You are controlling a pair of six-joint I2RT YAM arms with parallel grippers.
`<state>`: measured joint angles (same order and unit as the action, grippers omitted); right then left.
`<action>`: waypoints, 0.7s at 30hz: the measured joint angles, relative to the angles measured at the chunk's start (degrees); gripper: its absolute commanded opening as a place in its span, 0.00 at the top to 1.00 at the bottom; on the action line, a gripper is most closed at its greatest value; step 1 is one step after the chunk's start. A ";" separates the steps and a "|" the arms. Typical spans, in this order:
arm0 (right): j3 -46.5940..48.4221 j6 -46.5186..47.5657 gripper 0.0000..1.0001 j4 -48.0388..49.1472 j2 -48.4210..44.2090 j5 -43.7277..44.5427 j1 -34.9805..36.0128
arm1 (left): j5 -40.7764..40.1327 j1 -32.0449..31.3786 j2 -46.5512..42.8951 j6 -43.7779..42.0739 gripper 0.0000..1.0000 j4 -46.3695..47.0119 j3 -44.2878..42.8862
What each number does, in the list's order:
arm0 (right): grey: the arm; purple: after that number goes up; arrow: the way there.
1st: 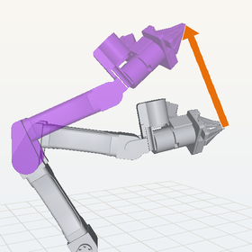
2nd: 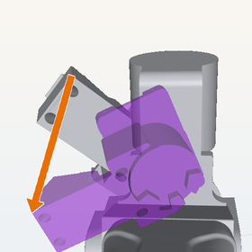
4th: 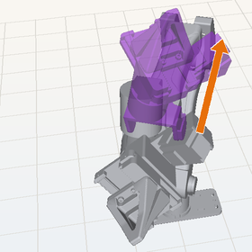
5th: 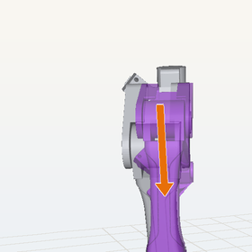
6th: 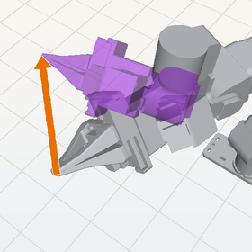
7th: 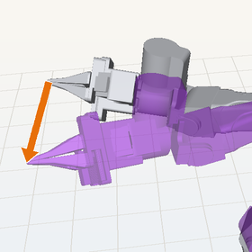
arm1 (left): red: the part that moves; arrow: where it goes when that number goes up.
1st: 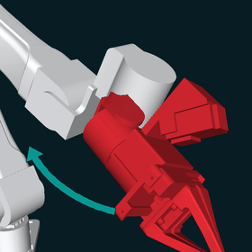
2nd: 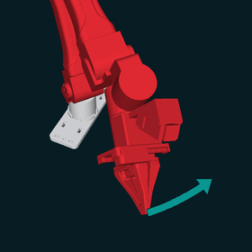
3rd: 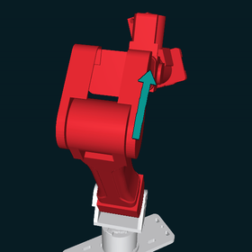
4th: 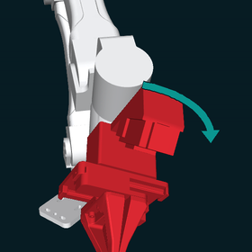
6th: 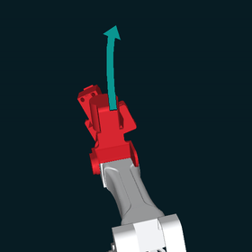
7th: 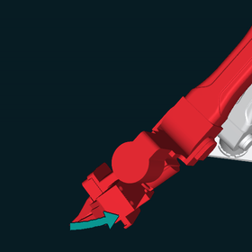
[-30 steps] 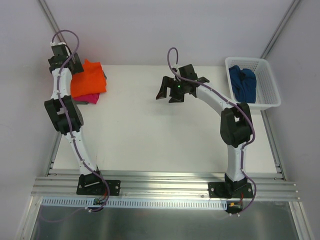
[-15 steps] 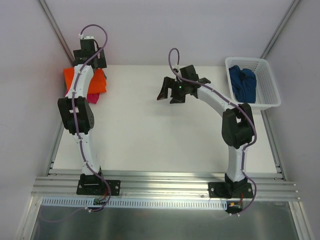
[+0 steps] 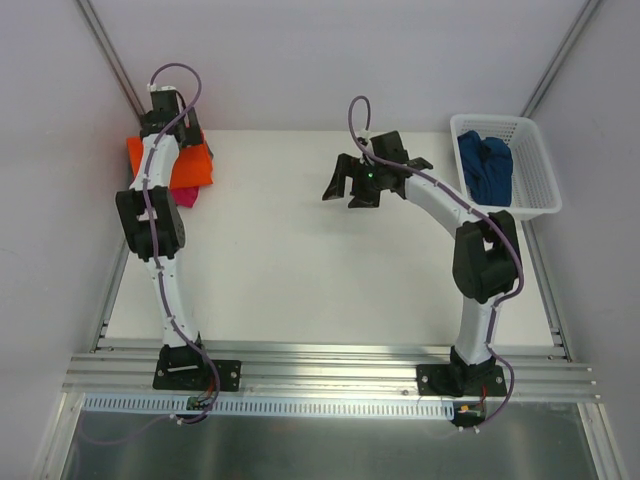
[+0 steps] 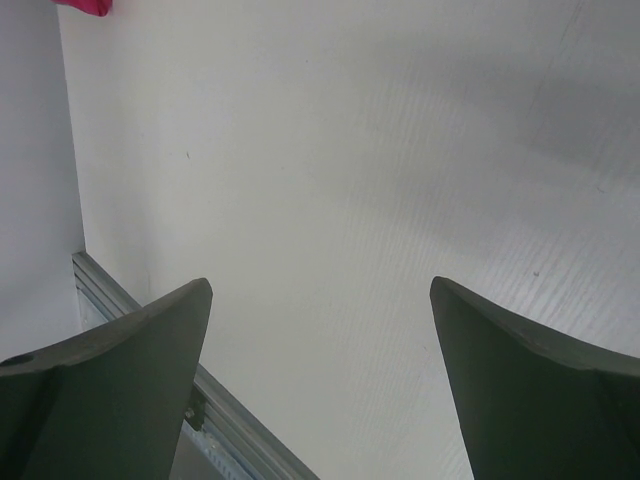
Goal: Fold and stack the t-shirts
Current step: Neatly place the folded tshirt to the corner
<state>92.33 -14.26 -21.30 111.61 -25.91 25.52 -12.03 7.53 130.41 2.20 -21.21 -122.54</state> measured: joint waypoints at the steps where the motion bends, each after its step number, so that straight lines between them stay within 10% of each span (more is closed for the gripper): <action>1: -0.42 -0.02 0.04 -0.02 -0.02 0.00 -0.15 | 0.04 0.59 1.68 -0.02 0.04 0.09 -0.39; 12: -1.84 0.04 0.04 -0.17 -0.02 -0.02 -0.31 | -1.14 1.05 11.47 -0.11 0.03 3.41 -5.25; 21: -2.78 4.76 0.04 -1.70 -3.93 7.74 -0.31 | -8.87 -3.93 2.54 0.20 0.01 1.75 0.31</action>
<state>89.56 -9.50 -23.00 107.68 -18.17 25.21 -20.91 3.60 132.94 2.39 -19.46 -122.23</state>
